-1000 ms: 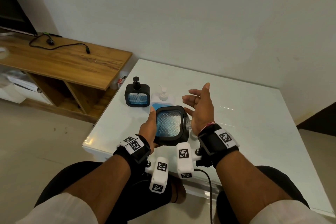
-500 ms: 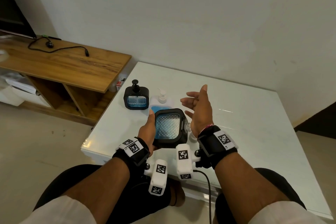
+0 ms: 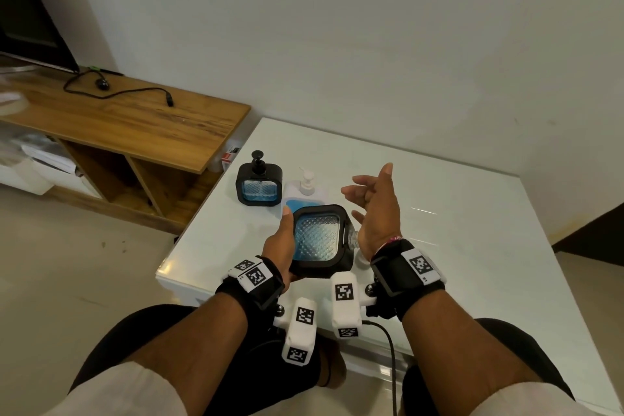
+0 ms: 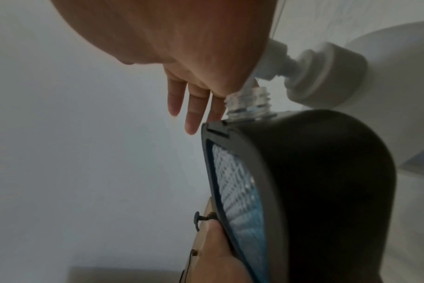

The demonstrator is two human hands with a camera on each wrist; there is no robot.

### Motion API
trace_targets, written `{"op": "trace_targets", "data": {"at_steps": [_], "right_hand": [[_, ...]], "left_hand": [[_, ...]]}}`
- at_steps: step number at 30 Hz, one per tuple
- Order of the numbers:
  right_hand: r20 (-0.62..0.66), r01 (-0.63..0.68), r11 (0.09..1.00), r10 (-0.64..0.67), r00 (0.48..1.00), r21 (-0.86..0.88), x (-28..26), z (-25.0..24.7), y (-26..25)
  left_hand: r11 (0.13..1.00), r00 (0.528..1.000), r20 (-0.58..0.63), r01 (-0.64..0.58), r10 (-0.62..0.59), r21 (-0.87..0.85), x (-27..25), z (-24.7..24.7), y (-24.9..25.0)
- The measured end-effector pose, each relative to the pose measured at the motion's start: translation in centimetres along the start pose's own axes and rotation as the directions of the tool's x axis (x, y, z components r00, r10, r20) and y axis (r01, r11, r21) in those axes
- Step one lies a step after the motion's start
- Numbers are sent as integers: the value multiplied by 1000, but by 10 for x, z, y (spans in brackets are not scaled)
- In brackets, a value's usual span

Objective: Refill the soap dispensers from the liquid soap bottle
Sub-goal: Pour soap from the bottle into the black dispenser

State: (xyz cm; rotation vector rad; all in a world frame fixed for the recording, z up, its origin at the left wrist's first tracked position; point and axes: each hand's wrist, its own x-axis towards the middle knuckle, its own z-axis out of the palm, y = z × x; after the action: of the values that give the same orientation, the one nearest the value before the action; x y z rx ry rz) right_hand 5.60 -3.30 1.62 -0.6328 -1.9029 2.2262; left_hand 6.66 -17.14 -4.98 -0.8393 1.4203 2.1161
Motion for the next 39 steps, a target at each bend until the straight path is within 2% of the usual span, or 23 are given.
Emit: {"op": "trace_targets", "data": {"at_steps": [7,15,20,28,30,35,39], "right_hand": [[6,66,987,-66,998,-144,3,4,15],[-2,-20,999,20,1000,40,0,-5,4],[-16,-2,1000,2,1000,-14,0,-5,6],[-27,-55,993,58,998,100,7,-11,1],[-49,-52,994,57,997,93,9,-11,3],[-74,26,996,-33,997,-87,4,-3,11],[-54,11,999,-12,998,-33,3,-5,5]], "left_hand": [[1000,1000,7,10,-10,1,2,0,-1],[1000,1000,20,-1,1,-3,-1,1,0],[1000,999,35,13,-12,-2,-5,4,1],[1000,1000,15,-6,6,24,-2,3,0],[999,1000,15,-1,0,33,-2,4,1],[1000,1000,26,7,-8,24,0,3,0],[1000,1000,27,2,-3,28,1,2,-1]]}}
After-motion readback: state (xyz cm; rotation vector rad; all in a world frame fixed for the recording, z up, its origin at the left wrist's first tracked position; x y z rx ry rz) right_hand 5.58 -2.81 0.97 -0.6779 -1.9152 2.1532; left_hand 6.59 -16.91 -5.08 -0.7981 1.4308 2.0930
